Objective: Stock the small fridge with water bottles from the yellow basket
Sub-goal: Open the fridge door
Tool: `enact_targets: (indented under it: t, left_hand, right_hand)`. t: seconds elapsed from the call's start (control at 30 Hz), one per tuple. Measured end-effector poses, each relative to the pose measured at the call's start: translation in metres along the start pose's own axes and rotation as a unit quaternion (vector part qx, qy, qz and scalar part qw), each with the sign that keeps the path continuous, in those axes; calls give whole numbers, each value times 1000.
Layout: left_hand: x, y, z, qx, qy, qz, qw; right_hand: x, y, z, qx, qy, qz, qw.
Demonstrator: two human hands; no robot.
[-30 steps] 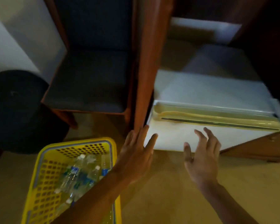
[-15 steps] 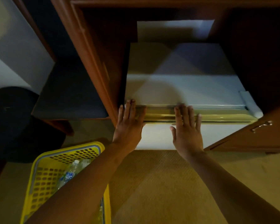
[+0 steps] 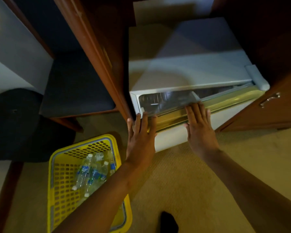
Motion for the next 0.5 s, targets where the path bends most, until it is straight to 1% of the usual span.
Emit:
enact_targets:
  t: [0.07, 0.2, 0.27, 0.4, 0.47, 0.5]
  left_hand:
    - [2, -22, -13, -23, -3, 16, 1000]
    - [4, -67, -55, -142, -59, 55, 987]
    - [3, -89, -76, -183, -102, 86, 974]
    - [-4, -129, -123, -248, -168, 151, 942]
    - [-10, -142, -147, -292, -174, 172, 925]
    - [-13, -147, -160, -315, -174, 182, 915]
  right_hand:
    - [4, -20, -2, 0, 6, 10, 1000]
    - [8, -71, -12, -17, 40, 28, 999]
    - [12, -99, -21, -17, 60, 25, 998]
    - [25, -159, -42, -48, 150, 9, 987]
    - [30, -188, -54, -64, 221, -11, 973]
    - [32, -201, -62, -71, 268, -21, 961]
Point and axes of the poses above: each hand's wrist, its own y-axis towards the middle knuckle, its own x-axis out of the back of the hand, z = x × y, the point moved 9 cm from there along y, towards the middle knuckle, and after that the axes turned 9 degrees about -y, right-handed, at the moved point
